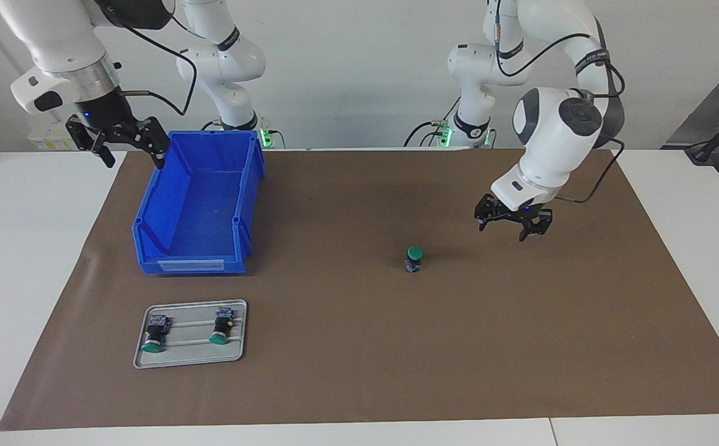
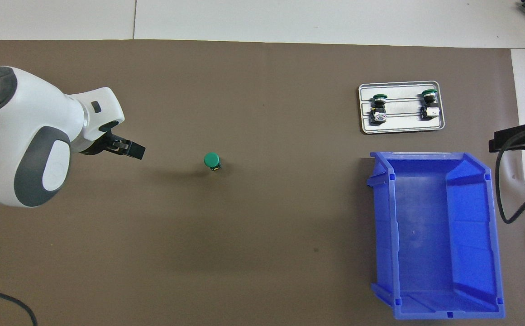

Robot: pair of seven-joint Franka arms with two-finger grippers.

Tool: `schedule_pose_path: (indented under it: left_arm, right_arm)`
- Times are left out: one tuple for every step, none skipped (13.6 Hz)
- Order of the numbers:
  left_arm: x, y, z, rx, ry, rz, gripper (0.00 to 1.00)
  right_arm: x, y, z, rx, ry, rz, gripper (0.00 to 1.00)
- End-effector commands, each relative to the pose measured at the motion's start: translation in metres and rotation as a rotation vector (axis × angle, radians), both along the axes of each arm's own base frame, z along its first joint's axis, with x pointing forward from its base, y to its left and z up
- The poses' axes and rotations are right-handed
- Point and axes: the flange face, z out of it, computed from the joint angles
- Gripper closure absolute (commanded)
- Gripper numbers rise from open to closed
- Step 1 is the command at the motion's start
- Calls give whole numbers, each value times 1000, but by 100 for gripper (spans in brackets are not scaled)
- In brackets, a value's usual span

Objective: Place and press button with both arms
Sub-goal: 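Retract the left gripper to rest while the right gripper reaches out, then grasp the green button on the table with the right gripper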

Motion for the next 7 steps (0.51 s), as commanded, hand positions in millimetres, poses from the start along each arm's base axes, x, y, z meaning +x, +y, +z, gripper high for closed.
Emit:
schedule_pose_path:
  left_arm:
    - [-15,43,33,8,0,72,0]
    - [-19,58,46,6,-2,97,0]
    - [-22,65,54,5,5,111,0]
    - [-24,74,61,5,12,126,0]
    - [-25,84,75,4,7,145,0]
    - [-23,88,90,4,6,151,0]
    - [-20,89,109,3,0,150,0]
  right_arm:
    - [-5,26,-4,5,-21,59,0]
    - [-4,38,-8,8,-12,47,0]
    - [-1,60,-10,14,-14,44,0]
    - [5,87,-15,37,-16,16,0]
    - [9,115,-18,55,-32,4,0]
    - [9,141,-20,71,-55,10,1]
    - [12,165,-28,92,-54,6,1]
